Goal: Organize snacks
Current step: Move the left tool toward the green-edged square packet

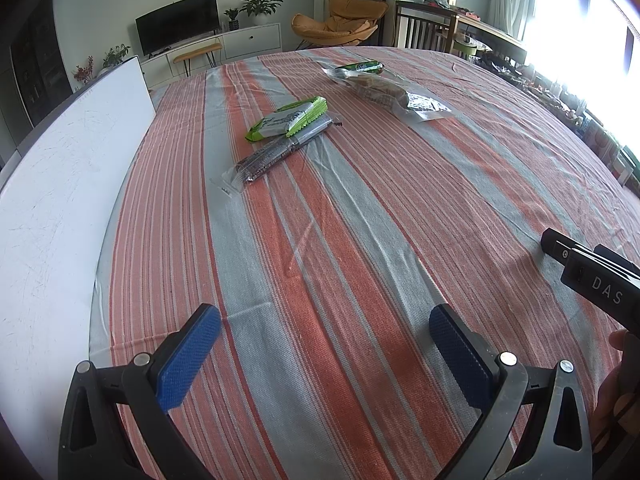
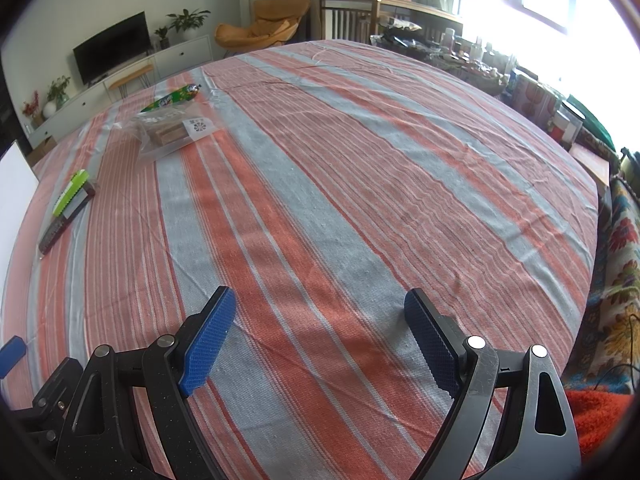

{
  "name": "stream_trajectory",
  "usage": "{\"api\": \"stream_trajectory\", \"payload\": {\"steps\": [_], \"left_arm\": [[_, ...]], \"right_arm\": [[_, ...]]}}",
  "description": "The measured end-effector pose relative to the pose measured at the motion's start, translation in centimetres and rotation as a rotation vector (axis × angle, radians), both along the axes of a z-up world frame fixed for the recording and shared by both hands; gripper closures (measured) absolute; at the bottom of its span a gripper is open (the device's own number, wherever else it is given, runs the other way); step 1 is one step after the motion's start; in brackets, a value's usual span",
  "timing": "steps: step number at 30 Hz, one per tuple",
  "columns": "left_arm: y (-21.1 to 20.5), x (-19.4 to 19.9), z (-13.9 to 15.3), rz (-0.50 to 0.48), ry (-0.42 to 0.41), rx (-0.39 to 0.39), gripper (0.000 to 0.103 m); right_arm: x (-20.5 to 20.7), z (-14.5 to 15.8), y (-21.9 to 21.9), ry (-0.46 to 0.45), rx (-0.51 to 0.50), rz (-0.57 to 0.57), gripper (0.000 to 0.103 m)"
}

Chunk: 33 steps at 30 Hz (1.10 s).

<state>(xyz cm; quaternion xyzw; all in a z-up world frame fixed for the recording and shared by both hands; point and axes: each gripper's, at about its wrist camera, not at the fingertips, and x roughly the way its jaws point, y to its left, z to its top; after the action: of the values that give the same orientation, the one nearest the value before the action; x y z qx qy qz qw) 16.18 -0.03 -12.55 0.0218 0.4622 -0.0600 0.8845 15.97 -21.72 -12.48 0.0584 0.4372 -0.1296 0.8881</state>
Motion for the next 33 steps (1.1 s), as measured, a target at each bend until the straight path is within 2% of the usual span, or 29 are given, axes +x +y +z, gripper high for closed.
{"api": "stream_trajectory", "payload": {"steps": [2, 3, 5, 8, 11, 15, 20, 22, 25, 27, 29, 31, 33], "left_arm": [[0.2, 0.5, 0.3, -0.017, 0.047, -0.012, 0.0], [0.5, 0.6, 0.8, -0.024, 0.058, -0.041, 0.0], [1.2, 1.2, 2.1, -0.016, 0.046, -0.092, 0.0], [1.4, 3.1, 3.6, -0.011, 0.04, -0.1, 0.0], [0.6, 6.1, 3.1, -0.014, 0.079, -0.073, 0.0], [0.5, 9.7, 2.6, 0.04, 0.025, 0.039, 0.0], [1.5, 13.6, 1.6, 0.06, 0.009, 0.073, 0.001], [1.3, 13.6, 1.2, 0.001, 0.04, -0.003, 0.005], [0.3, 11.6, 2.1, -0.195, 0.064, -0.244, 0.007], [0.2, 10.4, 3.4, -0.249, 0.049, -0.328, 0.007], [1.4, 10.1, 4.8, -0.208, 0.018, -0.393, 0.007], [3.3, 10.9, 6.0, -0.097, 0.0, -0.444, 0.006], [5.1, 12.7, 6.5, 0.047, 0.017, -0.446, 0.006]], "right_arm": [[0.0, 0.0, 0.0, 0.0, -0.001, 0.0, 0.014], [0.0, 0.0, 0.0, 0.0, -0.001, 0.0, 0.014], [0.0, 0.0, 0.0, 0.0, -0.001, 0.0, 0.014], [0.0, 0.0, 0.1, 0.0, -0.001, 0.003, 0.014], [0.1, 0.0, 0.2, 0.0, 0.0, 0.003, 0.014], [0.1, 0.1, 0.4, 0.0, 0.0, 0.01, 0.014], [0.2, 0.0, 0.6, 0.001, 0.001, 0.015, 0.013], [0.3, 0.0, 0.6, 0.001, 0.001, 0.016, 0.012], [0.4, 0.0, 0.7, 0.001, 0.002, 0.017, 0.012], [0.3, 0.0, 0.6, 0.001, 0.002, 0.017, 0.012], [0.3, 0.0, 0.6, 0.001, 0.002, 0.017, 0.012], [0.4, 0.0, 0.7, 0.001, 0.002, 0.017, 0.012], [0.4, 0.0, 0.7, 0.001, 0.002, 0.017, 0.012]]}}
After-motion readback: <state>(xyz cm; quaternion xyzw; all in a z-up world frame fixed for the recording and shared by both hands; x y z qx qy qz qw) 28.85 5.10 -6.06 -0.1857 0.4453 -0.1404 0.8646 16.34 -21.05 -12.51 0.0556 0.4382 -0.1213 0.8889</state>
